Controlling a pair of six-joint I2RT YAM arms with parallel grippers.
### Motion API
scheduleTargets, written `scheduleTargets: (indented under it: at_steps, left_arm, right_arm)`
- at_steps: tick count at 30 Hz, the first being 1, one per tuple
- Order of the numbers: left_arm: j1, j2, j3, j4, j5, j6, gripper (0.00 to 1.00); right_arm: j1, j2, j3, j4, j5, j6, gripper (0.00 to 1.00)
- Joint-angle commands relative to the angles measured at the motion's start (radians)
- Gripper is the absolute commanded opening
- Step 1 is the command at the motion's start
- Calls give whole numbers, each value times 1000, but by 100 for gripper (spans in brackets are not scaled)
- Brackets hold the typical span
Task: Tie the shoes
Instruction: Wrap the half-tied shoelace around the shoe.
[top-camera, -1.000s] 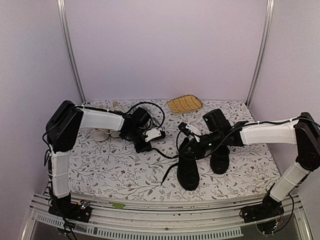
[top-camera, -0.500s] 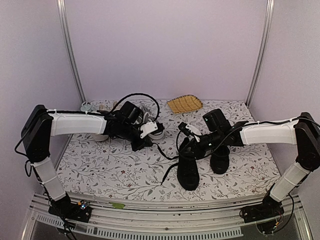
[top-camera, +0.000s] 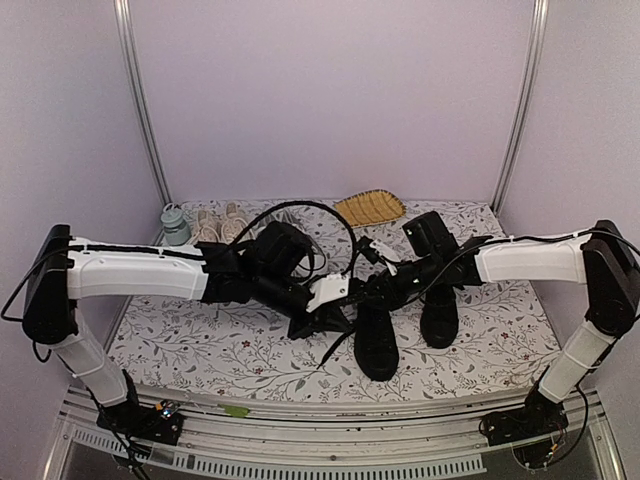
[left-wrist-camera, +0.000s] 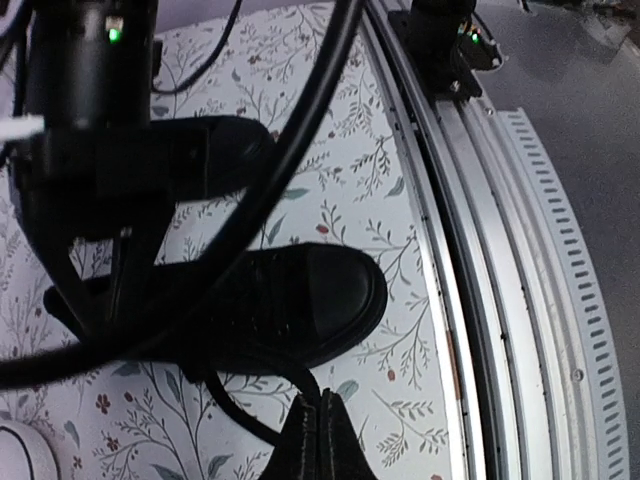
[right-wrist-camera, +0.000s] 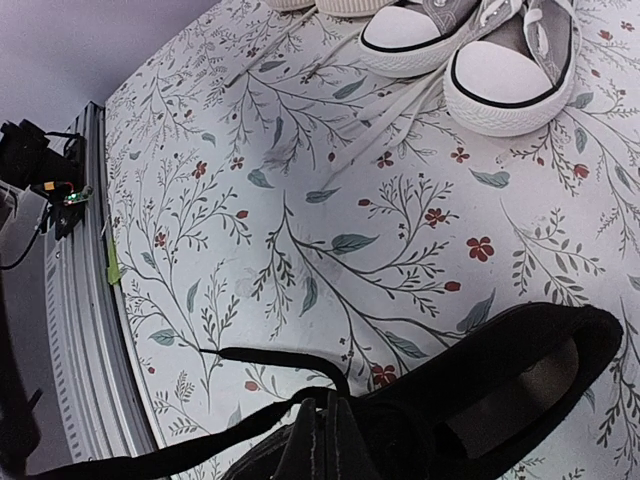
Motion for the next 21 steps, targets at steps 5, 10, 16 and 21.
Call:
scheduleTargets:
  at_steps: [5,10,16,21]
  left_arm:
    - [-93,98,24,432,53,-66,0]
    - [-130,226,133,450,90,-65,0]
    - [-143,232,76,580,118,-33,0]
    - [-152,286,84,683,-18,-40,0]
  right_arm:
    - [-37,34,29,-5,10,101,1]
    - [-51,20,18,6,-19,126,1]
    - [-70,-7,-1,21,-62,136,1]
    - [-69,12,1,17,-71,132,1]
